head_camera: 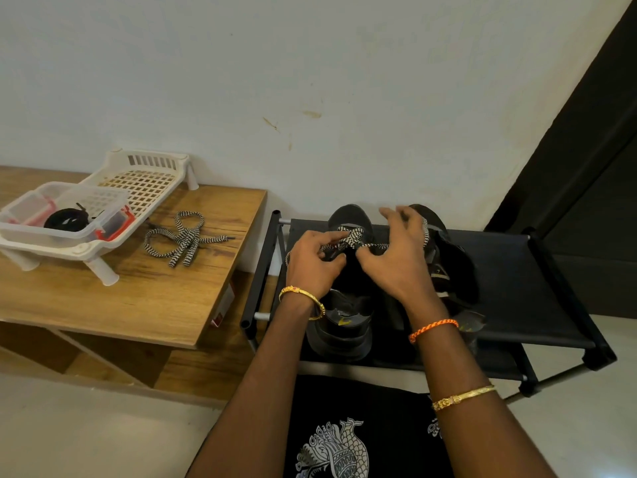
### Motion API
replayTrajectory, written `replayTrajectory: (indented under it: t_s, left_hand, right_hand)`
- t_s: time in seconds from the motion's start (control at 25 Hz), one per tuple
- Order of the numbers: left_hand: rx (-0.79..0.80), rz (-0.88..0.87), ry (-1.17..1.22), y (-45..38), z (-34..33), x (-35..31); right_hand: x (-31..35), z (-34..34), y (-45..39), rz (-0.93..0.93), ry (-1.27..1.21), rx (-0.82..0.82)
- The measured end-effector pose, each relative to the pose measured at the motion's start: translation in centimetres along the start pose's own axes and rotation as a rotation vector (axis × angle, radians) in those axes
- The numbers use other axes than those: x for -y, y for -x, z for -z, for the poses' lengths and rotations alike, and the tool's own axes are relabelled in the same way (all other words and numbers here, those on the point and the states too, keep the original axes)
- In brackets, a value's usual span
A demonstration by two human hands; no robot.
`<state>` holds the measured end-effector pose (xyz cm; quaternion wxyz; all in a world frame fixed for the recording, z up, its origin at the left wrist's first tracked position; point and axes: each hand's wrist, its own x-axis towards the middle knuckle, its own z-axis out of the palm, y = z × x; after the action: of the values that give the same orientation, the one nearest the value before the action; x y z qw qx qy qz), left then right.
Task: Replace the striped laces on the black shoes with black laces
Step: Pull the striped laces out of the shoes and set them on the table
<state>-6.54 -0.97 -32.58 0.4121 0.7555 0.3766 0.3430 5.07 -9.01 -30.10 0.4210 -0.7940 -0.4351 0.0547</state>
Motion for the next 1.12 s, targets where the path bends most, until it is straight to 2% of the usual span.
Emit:
replayTrajectory:
  t_s: [0.16,0.24,0.48,0.72,0.8,0.88,0.96,1.04,1.12]
  left_hand:
    - [0.107,-0.061,-0.239,-1.0,-0.2,-0.2]
    - [0.107,-0.092,-0.374,-1.4,-0.4,-0.4]
    - [0.041,-0.193,-0.474,-1.8,-1.6,-0.9]
    - [-0.026,-0.11,-0.236,-1.8,-1.7,-0.1]
    - [-0.138,0.113,0.127,-2.1,-1.9,-0.2]
    - [-0.242,0.468,0.562,-2.6,-1.6,-0.2]
    - [-0.221,0.666,0.701,-2.6,-1.3,-0.1]
    - [-0.201,0.629,0.667,-2.6,-1.0,-0.4]
    - [-0.188,0.477,0.59,-2.5,-0.8,-1.1]
  right_hand:
    - [-0.2,-1.2,0.4,-0.027,0.096,0.074]
    - [-0.4,-1.2,0.1,-0.076,0.071,0.023]
    - [-1.6,0.2,-1.2,-0.403,-0.269,0.085]
    - [-1.3,-0.1,-1.8,-0.513,-0.404,0.126]
    - [-1.4,0.0,-1.8,-0.55,-0.427,0.123]
    - [-1.5,-0.1,-1.7,-0.567,-0.438,0.126]
    - [-1.5,-0.1,-1.5,-0.544,-0.408,0.123]
    - [-1.5,-0.3,-1.5,-0.52,-0.396,0.121]
    - [-1.5,-0.2,-1.4,-0.5,-0.38,0.119]
